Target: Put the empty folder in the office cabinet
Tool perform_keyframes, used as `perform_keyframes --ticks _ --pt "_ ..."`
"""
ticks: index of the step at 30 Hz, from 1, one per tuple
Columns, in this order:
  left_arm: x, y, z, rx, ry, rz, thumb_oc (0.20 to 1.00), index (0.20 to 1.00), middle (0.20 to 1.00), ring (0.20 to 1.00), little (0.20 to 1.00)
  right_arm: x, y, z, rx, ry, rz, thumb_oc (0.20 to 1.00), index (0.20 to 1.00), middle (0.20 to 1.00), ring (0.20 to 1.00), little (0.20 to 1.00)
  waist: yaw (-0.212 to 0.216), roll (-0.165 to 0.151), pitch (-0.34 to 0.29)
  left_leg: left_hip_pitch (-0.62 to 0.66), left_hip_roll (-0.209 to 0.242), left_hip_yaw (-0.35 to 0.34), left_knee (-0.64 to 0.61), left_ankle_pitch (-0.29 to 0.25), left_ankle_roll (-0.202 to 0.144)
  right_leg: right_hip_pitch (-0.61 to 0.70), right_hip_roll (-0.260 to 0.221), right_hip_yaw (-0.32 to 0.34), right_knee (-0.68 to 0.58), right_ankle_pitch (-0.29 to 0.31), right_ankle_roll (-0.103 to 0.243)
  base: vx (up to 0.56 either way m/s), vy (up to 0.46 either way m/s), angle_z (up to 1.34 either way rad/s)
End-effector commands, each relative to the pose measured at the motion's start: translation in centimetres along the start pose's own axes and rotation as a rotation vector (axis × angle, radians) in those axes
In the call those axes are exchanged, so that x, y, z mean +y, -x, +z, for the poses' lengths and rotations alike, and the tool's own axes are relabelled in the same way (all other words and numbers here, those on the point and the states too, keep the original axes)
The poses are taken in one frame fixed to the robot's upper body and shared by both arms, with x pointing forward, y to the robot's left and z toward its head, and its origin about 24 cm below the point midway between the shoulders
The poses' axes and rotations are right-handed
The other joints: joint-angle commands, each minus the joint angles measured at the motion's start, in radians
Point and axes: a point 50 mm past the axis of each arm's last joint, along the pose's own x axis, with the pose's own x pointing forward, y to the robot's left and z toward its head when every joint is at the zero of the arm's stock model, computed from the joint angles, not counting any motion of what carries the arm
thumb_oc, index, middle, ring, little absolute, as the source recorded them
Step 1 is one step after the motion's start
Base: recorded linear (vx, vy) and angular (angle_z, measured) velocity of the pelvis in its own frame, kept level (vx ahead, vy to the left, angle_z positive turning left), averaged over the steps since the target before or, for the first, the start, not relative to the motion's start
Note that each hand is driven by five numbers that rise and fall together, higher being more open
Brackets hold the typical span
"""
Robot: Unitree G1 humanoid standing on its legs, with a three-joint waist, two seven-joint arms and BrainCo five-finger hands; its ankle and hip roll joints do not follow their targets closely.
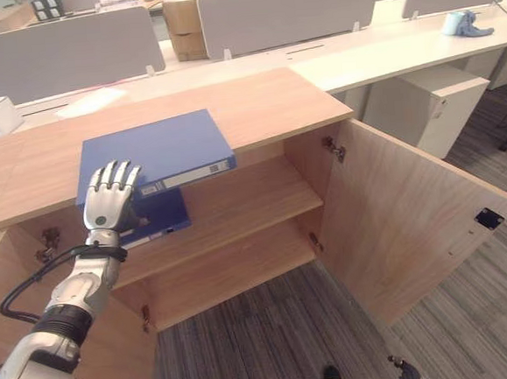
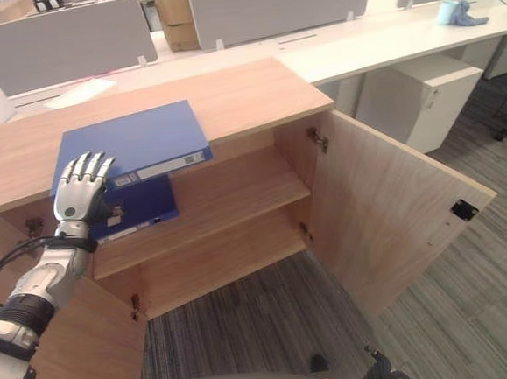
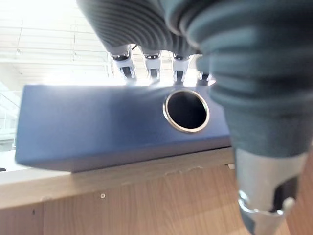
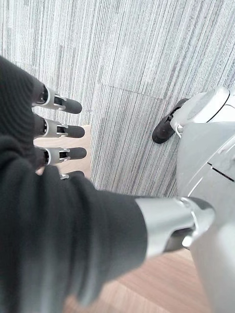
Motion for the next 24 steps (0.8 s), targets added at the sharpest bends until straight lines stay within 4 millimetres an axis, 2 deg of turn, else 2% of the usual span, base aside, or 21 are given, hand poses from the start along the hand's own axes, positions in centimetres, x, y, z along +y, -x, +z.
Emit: perform_keyframes --ticks 1,8,11,12,13,14,22,24 --pt "4.5 -2.6 -3.1 0.075 -0.126 0.145 1.000 1.000 1.000 1.000 1.000 -1.8 -0.3 1.1 -0.040 0.026 -0.051 1.000 1.000 1.000 1.000 1.000 -0.009 0.006 0.004 0.010 0.049 -0.075 0.001 -0.049 -0.021 0.053 -0.065 0.030 0.003 -0.054 0.075 0.00 0.000 0.00" --pt "4.1 -3.2 -4.5 0.125 -0.197 0.063 1.000 1.000 1.000 1.000 1.000 -2.3 -0.2 1.0 -0.048 0.032 -0.064 1.000 1.000 1.000 1.000 1.000 -0.023 0.006 0.002 0.009 0.045 -0.067 0.001 -0.048 -0.021 0.045 -0.063 0.036 0.003 -0.046 0.080 0.00 0.002 -0.01" --pt "3.2 -3.1 -5.5 0.174 -0.215 -0.017 1.000 1.000 1.000 1.000 1.000 -2.6 -0.1 1.1 -0.061 0.036 -0.073 1.000 1.000 1.000 1.000 1.000 -0.030 0.004 0.001 0.012 0.045 -0.059 0.001 -0.048 -0.020 0.043 -0.060 0.042 0.003 -0.043 0.081 -0.01 0.015 -0.07" --pt "2.9 -2.9 -5.8 0.188 -0.212 -0.040 0.755 0.755 0.755 0.755 0.755 -2.7 -0.1 1.1 -0.064 0.036 -0.075 1.000 1.000 1.000 1.000 1.000 -0.032 0.004 0.000 0.013 0.044 -0.057 0.001 -0.047 -0.020 0.042 -0.060 0.044 0.003 -0.042 0.082 0.00 0.015 -0.08" --pt "2.6 -2.8 -6.0 0.199 -0.205 -0.059 0.357 0.357 0.357 0.357 0.357 -2.7 0.0 1.1 -0.066 0.035 -0.077 1.000 1.000 1.000 1.000 1.000 -0.034 0.003 -0.001 0.014 0.045 -0.054 0.001 -0.048 -0.021 0.041 -0.061 0.046 0.003 -0.041 0.082 0.00 0.017 -0.07" --pt "2.5 -2.7 -6.3 0.213 -0.198 -0.078 0.200 0.200 0.200 0.200 0.200 -2.8 0.0 1.1 -0.072 0.033 -0.080 1.000 1.000 1.000 1.000 1.000 -0.036 0.002 -0.002 0.016 0.043 -0.051 0.001 -0.048 -0.021 0.041 -0.060 0.046 0.003 -0.040 0.083 0.00 0.012 -0.05" --pt "2.5 -2.7 -6.4 0.216 -0.151 -0.093 0.200 0.200 0.200 0.200 0.200 -3.1 0.1 1.3 -0.079 0.036 -0.081 1.000 1.000 1.000 1.000 1.000 -0.036 0.001 -0.002 0.016 0.044 -0.050 0.001 -0.047 -0.021 0.042 -0.060 0.045 0.003 -0.039 0.085 0.00 0.001 -0.01" --pt "3.2 -3.2 -6.1 0.201 -0.144 -0.068 0.200 0.200 0.200 0.200 0.200 -3.1 0.1 1.3 -0.079 0.031 -0.083 1.000 1.000 1.000 1.000 1.000 -0.031 0.000 -0.001 0.015 0.044 -0.055 0.001 -0.046 -0.019 0.045 -0.062 0.043 0.003 -0.039 0.084 0.00 0.000 0.00"
